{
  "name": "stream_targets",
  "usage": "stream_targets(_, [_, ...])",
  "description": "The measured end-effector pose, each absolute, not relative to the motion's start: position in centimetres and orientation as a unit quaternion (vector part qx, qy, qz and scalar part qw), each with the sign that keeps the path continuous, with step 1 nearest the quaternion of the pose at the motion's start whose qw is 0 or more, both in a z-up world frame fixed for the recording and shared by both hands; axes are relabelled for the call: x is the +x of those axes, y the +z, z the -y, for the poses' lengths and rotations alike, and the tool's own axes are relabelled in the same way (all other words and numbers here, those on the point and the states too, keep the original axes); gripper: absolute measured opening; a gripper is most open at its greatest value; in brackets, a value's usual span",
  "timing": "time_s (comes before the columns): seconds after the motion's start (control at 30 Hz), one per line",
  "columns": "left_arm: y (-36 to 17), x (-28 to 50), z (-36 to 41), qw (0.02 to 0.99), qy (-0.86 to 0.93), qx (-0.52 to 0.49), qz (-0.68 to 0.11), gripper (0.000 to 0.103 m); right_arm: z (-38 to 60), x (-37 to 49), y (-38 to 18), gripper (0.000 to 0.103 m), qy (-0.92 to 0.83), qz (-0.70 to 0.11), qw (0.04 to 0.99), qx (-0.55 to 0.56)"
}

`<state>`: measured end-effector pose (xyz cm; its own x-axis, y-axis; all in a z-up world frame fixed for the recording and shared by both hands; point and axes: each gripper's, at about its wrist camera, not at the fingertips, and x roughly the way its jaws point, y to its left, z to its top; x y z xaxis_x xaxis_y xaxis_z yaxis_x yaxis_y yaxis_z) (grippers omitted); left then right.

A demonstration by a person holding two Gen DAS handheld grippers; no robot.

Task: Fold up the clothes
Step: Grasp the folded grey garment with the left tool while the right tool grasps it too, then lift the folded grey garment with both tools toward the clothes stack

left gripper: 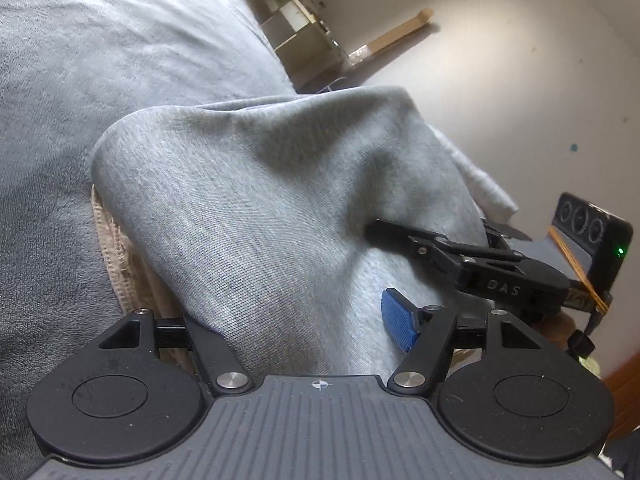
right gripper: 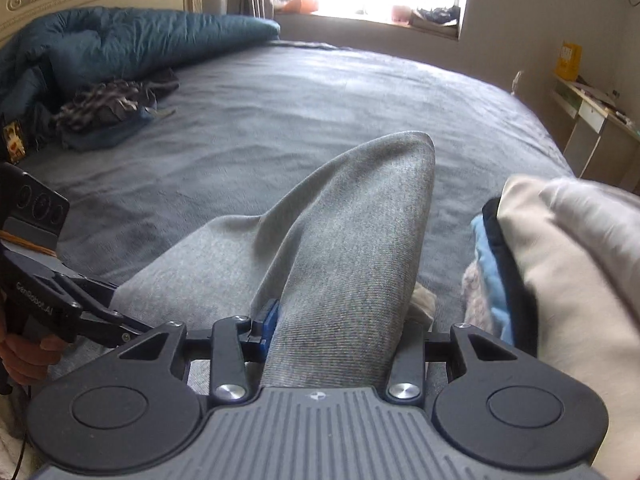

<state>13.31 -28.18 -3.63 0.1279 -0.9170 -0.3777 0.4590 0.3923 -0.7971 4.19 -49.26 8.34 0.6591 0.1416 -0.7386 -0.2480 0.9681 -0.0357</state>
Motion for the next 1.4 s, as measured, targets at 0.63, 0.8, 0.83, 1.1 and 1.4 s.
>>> stream_targets(0.63, [-3.6,12.9,26.5,0.749,-0.462,-0.198,-0.431,0.071,47.8,-1.6,9.9,0.068,-0.047,-0.29,0.932,-0.212])
stream_targets(0.8, [-0.9,13.1,22.0,0.791,-0.425,-0.213,-0.386,0.071,47.6,-4.6,11.7,0.058,-0.055,-0.215,0.961,-0.168])
stream_targets(0.83, [-0.3,13.0,21.5,0.797,-0.423,-0.215,-0.374,0.071,47.5,-4.9,11.5,0.053,-0.053,-0.209,0.964,-0.156])
stream_targets(1.1, [-0.8,15.2,23.1,0.786,-0.405,-0.222,-0.411,0.073,48.0,-6.5,8.5,0.042,-0.042,-0.183,0.981,-0.058])
stream_targets(1.4, [-3.7,18.8,25.0,0.734,-0.403,-0.287,-0.466,0.073,48.4,-4.7,2.4,0.042,-0.018,-0.246,0.969,-0.006])
